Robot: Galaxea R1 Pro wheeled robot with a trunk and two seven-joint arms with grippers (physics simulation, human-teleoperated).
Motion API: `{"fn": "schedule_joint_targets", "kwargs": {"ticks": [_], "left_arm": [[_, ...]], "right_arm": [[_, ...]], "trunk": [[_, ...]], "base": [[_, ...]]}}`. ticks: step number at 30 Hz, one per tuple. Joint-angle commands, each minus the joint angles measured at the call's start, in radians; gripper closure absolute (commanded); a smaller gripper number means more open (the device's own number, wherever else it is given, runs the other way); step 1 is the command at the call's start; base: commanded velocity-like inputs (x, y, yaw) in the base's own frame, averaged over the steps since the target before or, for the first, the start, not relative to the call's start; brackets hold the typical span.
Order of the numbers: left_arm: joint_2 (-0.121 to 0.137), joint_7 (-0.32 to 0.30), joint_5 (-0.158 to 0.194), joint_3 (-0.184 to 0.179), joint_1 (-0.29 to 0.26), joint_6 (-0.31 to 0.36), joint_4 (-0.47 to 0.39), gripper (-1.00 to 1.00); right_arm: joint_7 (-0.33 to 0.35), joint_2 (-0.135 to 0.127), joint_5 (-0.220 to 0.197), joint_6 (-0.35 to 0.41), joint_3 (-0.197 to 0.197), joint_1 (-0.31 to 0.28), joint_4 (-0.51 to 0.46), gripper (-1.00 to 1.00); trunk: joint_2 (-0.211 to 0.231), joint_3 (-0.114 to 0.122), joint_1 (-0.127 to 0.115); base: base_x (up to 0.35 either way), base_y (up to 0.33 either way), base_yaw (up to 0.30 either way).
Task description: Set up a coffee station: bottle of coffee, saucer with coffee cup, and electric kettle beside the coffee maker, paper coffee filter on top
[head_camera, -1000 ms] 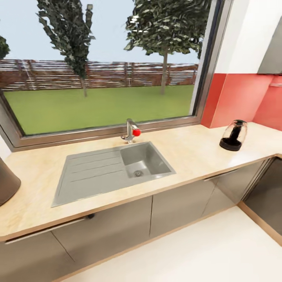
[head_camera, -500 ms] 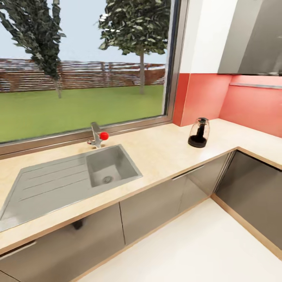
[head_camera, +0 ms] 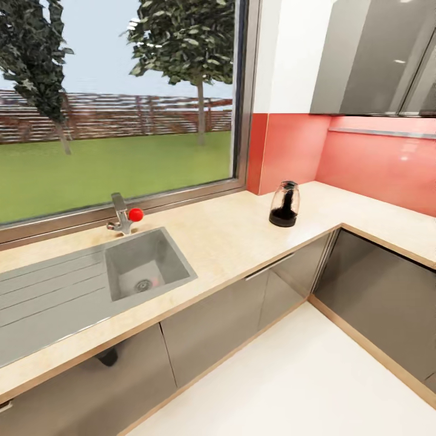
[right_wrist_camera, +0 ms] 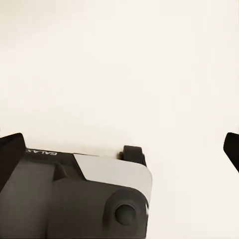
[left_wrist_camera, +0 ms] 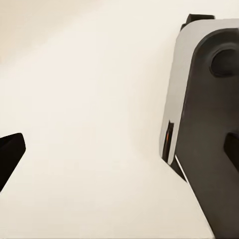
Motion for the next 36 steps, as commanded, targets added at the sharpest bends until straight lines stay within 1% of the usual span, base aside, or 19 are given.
{"fn": "schedule_joint_targets", "kwargs": {"ticks": [1, 3, 4, 5, 6, 8, 9, 10, 11, 13, 14, 18, 20, 23, 27, 29, 32, 33, 36], "left_arm": [[0.001, 0.003, -0.010, 0.008, 0.002, -0.004, 0.001, -1.00], [0.002, 0.003, -0.010, 0.008, 0.005, -0.004, 0.002, -1.00], [0.002, 0.003, -0.011, 0.008, 0.017, -0.004, 0.002, -1.00], [0.003, 0.003, -0.012, 0.007, 0.035, -0.004, 0.002, -1.00], [0.004, 0.003, -0.012, 0.007, 0.044, -0.004, 0.001, -1.00], [0.005, 0.003, -0.025, 0.007, 0.074, -0.004, 0.001, -1.00], [0.005, 0.004, -0.035, 0.006, 0.085, -0.003, 0.001, -1.00], [0.005, 0.004, -0.039, 0.006, 0.090, -0.003, 0.001, -1.00], [0.005, 0.005, -0.047, 0.005, 0.099, -0.003, 0.001, -1.00], [0.005, 0.006, -0.052, 0.005, 0.104, -0.004, 0.002, -1.00], [0.004, 0.007, -0.055, 0.005, 0.109, -0.004, 0.002, -1.00], [0.002, 0.008, -0.060, 0.005, 0.117, -0.003, 0.002, -1.00], [0.001, 0.008, -0.060, 0.005, 0.119, -0.002, 0.003, -1.00], [0.002, 0.008, -0.061, 0.005, 0.121, -0.002, 0.014, -1.00], [0.002, 0.008, -0.061, 0.005, 0.122, -0.003, 0.025, -1.00], [0.002, 0.010, -0.061, 0.005, 0.122, -0.002, 0.028, -1.00], [0.002, 0.011, -0.061, 0.005, 0.122, -0.002, 0.031, -1.00], [0.002, 0.011, -0.061, 0.005, 0.122, -0.002, 0.031, -1.00], [0.002, 0.011, -0.061, 0.005, 0.122, -0.002, 0.031, -1.00]], "right_arm": [[0.001, -0.001, -0.022, 0.002, 0.007, -0.001, -0.001, -1.00], [0.001, -0.003, -0.034, 0.000, 0.007, -0.001, -0.011, -1.00], [-0.032, -0.024, -0.039, -0.010, 0.001, -0.001, -0.098, -1.00], [-0.087, -0.052, -0.043, -0.024, -0.012, -0.001, -0.224, -1.00], [-0.119, -0.062, -0.044, -0.029, -0.023, -0.002, -0.277, -1.00], [-0.266, -0.085, -0.046, -0.038, -0.083, -0.002, -0.470, -1.00], [-0.322, -0.090, -0.046, -0.041, -0.108, -0.002, -0.549, -1.00], [-0.342, -0.093, -0.046, -0.041, -0.117, -0.002, -0.584, -1.00], [-0.372, -0.096, -0.047, -0.042, -0.131, -0.003, -0.647, -1.00], [-0.392, -0.098, -0.046, -0.042, -0.141, -0.003, -0.702, -1.00], [-0.405, -0.100, -0.046, -0.041, -0.147, -0.004, -0.750, -1.00], [-0.421, -0.101, -0.045, -0.035, -0.156, -0.021, -0.842, -1.00], [-0.424, -0.102, -0.044, -0.033, -0.157, -0.043, -0.864, -1.00], [-0.425, -0.102, -0.043, -0.021, -0.158, -0.094, -0.880, -1.00], [-0.426, -0.102, -0.044, 0.039, -0.158, -0.147, -0.893, -1.00], [-0.427, -0.102, -0.043, 0.084, -0.158, -0.171, -0.922, -1.00], [-0.428, -0.102, -0.042, 0.127, -0.159, -0.185, -0.985, -1.00], [-0.435, -0.102, -0.040, 0.154, -0.159, -0.188, -1.036, -1.00], [-0.443, -0.102, -0.039, 0.190, -0.159, -0.189, -1.070, -1.00]], "trunk": [[-0.001, -0.001, 0.000], [-0.001, -0.001, 0.000], [-0.001, -0.001, 0.000], [-0.001, -0.001, 0.000], [-0.001, -0.001, 0.000], [-0.001, -0.001, 0.000], [-0.001, -0.001, 0.000], [-0.001, -0.001, 0.000], [-0.001, -0.001, 0.000], [-0.001, -0.001, 0.000], [-0.001, -0.001, 0.000], [-0.001, -0.001, 0.000], [-0.001, -0.001, 0.000], [-0.001, -0.001, 0.000], [-0.001, -0.001, 0.000], [-0.001, -0.001, 0.000], [-0.001, -0.001, 0.000], [-0.001, -0.001, 0.000], [-0.001, -0.001, 0.000]], "base": [[0.000, 0.000, -0.001], [0.000, 0.000, 0.000], [0.000, 0.000, 0.000], [0.000, 0.000, 0.000], [0.000, 0.000, 0.000], [0.000, 0.000, 0.000], [0.000, 0.000, 0.000], [0.000, 0.000, 0.000], [0.000, 0.000, 0.000], [0.000, 0.000, 0.000], [0.000, 0.000, 0.000], [0.000, 0.000, 0.000], [0.000, 0.000, 0.000], [0.067, 0.000, 0.000], [0.228, -0.020, 0.000], [0.299, -0.065, 0.000], [0.321, -0.081, 0.000], [0.330, -0.088, 0.000], [0.331, -0.089, 0.000]]}}
